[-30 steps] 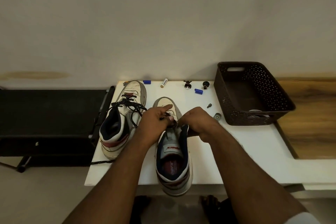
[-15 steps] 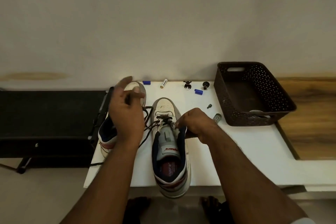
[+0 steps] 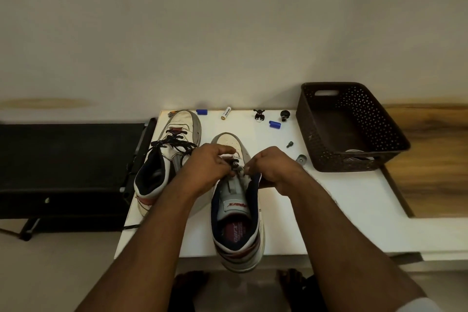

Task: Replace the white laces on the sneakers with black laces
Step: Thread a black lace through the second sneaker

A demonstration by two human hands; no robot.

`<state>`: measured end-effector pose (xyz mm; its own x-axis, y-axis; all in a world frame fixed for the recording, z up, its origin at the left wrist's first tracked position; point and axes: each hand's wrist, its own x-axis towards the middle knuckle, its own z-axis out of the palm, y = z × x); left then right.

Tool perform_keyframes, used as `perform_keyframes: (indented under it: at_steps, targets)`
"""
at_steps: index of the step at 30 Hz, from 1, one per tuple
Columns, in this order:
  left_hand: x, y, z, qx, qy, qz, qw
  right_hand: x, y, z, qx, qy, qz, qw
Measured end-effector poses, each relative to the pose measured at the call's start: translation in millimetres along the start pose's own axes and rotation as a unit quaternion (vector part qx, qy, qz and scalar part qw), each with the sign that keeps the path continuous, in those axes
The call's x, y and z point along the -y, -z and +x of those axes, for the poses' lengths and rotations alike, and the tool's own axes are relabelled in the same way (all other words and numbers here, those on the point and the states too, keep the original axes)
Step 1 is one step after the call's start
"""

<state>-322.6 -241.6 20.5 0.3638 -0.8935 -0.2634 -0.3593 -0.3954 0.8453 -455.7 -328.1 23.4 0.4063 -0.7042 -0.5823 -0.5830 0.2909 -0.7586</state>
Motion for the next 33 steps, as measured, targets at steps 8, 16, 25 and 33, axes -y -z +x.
perform_keyframes:
  at_steps: [8, 16, 25, 33]
  targets:
    - [3, -10, 11, -0.032, -0.01, 0.151, 0.988, -3, 2, 0, -0.002, -0.01, 0.025, 1.0]
    - [4, -9, 11, -0.05, -0.014, 0.199, 0.979, -6, 5, 1, 0.007, -0.017, 0.042, 0.999]
    - [11, -22, 12, -0.055, -0.022, 0.135, 0.989, -9, 6, 4, 0.005, -0.02, 0.05, 0.999]
    - [15, -29, 14, -0.104, -0.008, 0.063, 0.993, -11, 5, 6, 0.007, -0.02, 0.062, 0.998]
